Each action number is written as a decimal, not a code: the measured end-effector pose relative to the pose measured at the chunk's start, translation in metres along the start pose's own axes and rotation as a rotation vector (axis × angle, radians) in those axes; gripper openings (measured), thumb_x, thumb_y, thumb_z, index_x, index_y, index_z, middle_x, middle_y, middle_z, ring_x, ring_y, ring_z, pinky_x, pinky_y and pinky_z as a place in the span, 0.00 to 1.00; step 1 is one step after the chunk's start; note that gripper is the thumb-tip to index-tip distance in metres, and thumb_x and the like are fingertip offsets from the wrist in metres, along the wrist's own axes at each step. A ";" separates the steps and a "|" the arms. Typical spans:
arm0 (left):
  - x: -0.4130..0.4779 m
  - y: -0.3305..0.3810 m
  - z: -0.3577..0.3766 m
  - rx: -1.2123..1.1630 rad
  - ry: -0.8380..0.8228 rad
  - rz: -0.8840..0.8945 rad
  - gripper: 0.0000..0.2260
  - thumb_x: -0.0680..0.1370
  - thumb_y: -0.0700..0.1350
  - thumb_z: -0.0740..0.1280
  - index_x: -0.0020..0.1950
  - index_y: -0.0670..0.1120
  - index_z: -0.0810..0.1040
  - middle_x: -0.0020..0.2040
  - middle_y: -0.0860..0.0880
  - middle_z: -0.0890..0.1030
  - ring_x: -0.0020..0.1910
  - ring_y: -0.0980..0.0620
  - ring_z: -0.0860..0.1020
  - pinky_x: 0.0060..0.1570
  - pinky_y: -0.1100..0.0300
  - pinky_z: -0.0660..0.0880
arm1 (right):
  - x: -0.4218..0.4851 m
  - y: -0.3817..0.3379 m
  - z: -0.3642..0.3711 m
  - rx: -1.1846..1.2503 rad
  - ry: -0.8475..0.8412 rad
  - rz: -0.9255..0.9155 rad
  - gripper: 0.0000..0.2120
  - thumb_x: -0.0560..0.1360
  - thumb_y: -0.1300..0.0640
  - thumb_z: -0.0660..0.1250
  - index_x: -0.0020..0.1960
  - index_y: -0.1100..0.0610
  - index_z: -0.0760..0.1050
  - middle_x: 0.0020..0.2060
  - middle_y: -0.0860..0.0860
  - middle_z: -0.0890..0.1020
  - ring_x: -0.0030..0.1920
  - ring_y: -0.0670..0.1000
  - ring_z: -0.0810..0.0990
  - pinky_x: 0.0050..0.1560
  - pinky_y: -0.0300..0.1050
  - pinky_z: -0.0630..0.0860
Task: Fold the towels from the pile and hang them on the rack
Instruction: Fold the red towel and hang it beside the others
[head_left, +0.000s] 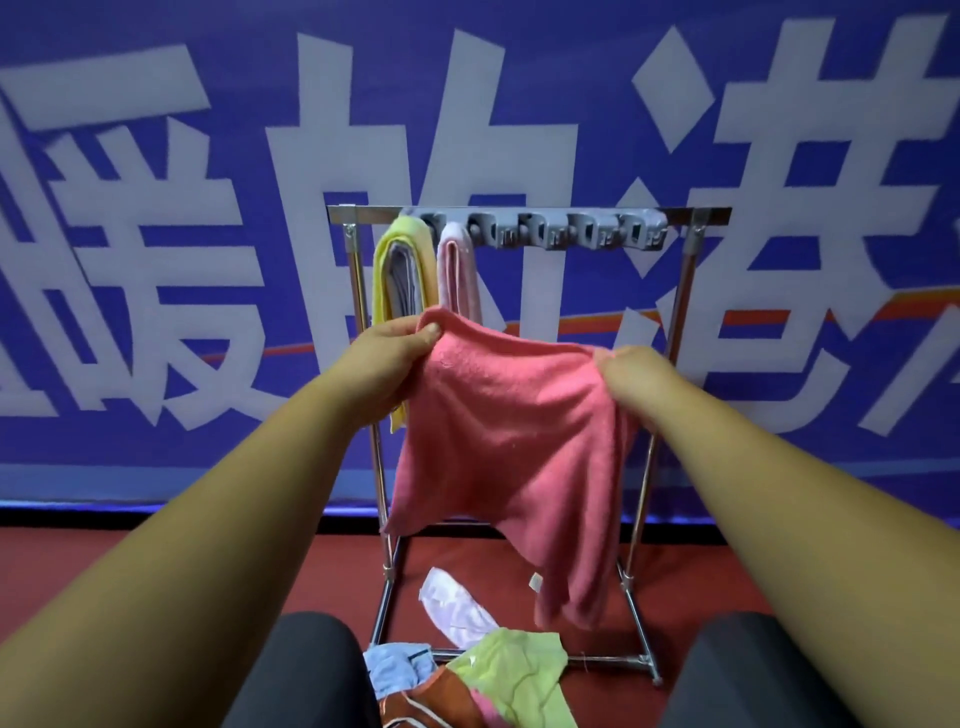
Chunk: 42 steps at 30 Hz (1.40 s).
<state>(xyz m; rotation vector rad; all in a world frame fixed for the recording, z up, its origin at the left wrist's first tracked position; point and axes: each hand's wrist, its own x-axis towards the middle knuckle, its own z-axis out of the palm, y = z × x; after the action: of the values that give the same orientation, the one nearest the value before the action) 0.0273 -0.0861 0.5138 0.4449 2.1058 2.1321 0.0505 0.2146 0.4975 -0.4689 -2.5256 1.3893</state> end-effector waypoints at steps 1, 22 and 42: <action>0.000 0.005 0.009 0.023 0.053 0.004 0.10 0.85 0.48 0.69 0.56 0.46 0.88 0.49 0.44 0.86 0.48 0.45 0.82 0.54 0.49 0.81 | -0.001 0.003 0.004 -0.150 -0.127 0.016 0.14 0.84 0.60 0.60 0.63 0.64 0.81 0.58 0.61 0.84 0.58 0.63 0.84 0.55 0.50 0.80; -0.008 0.029 0.015 0.624 0.031 0.083 0.24 0.76 0.71 0.69 0.50 0.50 0.87 0.48 0.48 0.87 0.51 0.49 0.85 0.57 0.47 0.82 | -0.022 -0.060 0.016 0.534 0.003 -0.168 0.06 0.83 0.48 0.70 0.52 0.48 0.84 0.51 0.52 0.88 0.49 0.55 0.85 0.53 0.58 0.85; -0.011 0.029 -0.041 0.816 -0.033 0.177 0.05 0.79 0.37 0.73 0.46 0.45 0.82 0.47 0.47 0.83 0.49 0.47 0.84 0.55 0.46 0.84 | -0.049 -0.061 -0.023 0.841 -0.669 -0.102 0.06 0.78 0.55 0.73 0.46 0.57 0.84 0.33 0.49 0.80 0.33 0.47 0.79 0.37 0.42 0.82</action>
<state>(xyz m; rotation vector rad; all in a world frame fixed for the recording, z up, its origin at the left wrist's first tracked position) 0.0296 -0.1291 0.5411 0.7399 2.9302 1.2056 0.0932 0.1836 0.5596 0.3331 -1.9739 2.6569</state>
